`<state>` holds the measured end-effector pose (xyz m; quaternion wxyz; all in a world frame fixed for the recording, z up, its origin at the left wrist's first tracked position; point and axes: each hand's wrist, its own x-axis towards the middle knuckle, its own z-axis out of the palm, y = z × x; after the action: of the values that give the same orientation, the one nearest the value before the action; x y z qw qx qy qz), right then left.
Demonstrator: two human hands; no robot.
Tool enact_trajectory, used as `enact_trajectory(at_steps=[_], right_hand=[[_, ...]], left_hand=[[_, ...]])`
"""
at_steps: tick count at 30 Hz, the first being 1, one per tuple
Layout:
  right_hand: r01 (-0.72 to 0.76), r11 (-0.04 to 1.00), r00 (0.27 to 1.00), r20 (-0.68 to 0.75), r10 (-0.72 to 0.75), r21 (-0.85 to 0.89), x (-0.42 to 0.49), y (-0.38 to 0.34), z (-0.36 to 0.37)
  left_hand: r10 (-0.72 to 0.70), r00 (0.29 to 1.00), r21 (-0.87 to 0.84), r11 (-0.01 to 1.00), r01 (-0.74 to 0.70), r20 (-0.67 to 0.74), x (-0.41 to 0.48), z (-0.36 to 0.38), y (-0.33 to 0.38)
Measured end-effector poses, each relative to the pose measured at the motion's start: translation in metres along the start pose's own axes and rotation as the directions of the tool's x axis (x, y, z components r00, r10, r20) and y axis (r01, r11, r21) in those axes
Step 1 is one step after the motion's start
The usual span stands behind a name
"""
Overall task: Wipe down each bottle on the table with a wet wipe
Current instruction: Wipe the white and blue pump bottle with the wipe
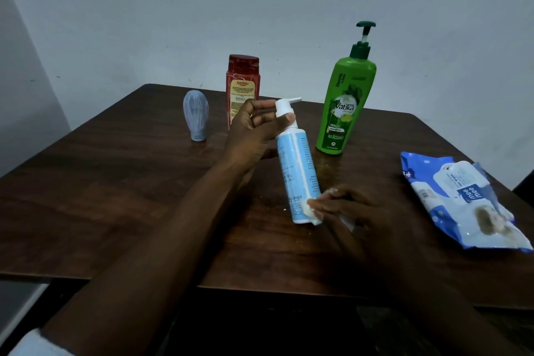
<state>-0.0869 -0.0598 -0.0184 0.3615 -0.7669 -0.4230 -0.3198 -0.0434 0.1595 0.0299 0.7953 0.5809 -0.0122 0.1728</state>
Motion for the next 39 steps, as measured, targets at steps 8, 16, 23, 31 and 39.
enact_trajectory(at_steps=[8,16,23,31,39], right_hand=[[-0.073,0.997,0.994,0.076,0.073,-0.014,0.056,0.002,-0.003],[-0.025,0.999,1.0,-0.019,0.024,-0.043,0.088,0.002,0.014],[-0.035,0.999,0.998,0.051,0.035,0.006,0.031,-0.01,0.01],[0.0,1.0,1.0,0.01,0.0,-0.003,0.002,-0.013,0.007],[-0.065,0.998,0.998,0.014,0.065,-0.022,0.073,-0.004,0.01]], left_hand=[[0.049,0.999,0.003,0.999,-0.049,0.015,0.001,0.0,-0.003],[0.075,0.996,0.061,0.996,-0.072,-0.046,0.0,-0.005,-0.005],[0.076,0.992,0.078,0.995,-0.069,-0.103,-0.001,-0.001,-0.005],[0.024,0.996,0.027,0.999,-0.022,-0.085,-0.001,0.005,-0.003],[0.009,1.0,0.057,0.998,-0.01,0.026,-0.004,0.001,-0.001]])
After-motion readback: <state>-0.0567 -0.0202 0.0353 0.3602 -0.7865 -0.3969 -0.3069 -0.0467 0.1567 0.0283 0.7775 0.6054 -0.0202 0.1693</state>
